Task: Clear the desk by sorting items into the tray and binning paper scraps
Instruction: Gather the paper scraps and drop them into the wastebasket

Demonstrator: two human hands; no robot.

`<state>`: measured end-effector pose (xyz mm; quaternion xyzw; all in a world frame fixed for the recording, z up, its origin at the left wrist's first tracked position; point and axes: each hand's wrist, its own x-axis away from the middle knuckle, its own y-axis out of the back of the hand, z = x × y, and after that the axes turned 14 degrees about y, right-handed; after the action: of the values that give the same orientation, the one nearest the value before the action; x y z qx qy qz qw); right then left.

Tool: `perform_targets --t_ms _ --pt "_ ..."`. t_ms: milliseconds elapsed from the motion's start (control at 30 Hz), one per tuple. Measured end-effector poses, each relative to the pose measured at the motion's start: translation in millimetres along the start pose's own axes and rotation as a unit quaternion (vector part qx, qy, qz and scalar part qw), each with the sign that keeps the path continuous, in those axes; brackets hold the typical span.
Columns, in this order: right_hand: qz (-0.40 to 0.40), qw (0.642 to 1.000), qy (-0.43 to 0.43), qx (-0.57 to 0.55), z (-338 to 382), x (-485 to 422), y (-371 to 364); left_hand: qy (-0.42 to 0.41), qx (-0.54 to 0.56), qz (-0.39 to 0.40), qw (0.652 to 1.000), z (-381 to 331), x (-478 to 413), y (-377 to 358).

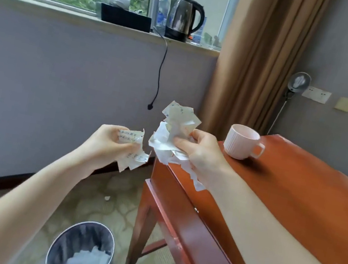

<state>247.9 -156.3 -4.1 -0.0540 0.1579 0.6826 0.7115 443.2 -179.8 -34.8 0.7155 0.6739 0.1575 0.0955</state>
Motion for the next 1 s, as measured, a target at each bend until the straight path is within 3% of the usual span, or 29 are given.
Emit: perform_targets --t_ms 300,567,800,1000 --pt "0.036 0.997 -0.032 -0.058 -76.5 -34.8 -116.9 0.119 0.122 -0.1 0.98 116.7 -16.1 55.0" --pt "0.033 0.985 -0.137 -0.1 -178.0 -38.7 -166.1 0.223 0.17 -0.175 0.944 214.9 -39.5 40.7" --pt "0.018 0.971 -0.235 -0.041 -280.7 -24.9 -197.2 0.325 0.169 -0.187 0.912 291.9 -67.0 8.1" --pt "0.031 0.947 -0.32 0.012 -347.7 -12.0 -220.1 0.43 0.211 -0.194 0.856 358.9 -80.2 -12.7"
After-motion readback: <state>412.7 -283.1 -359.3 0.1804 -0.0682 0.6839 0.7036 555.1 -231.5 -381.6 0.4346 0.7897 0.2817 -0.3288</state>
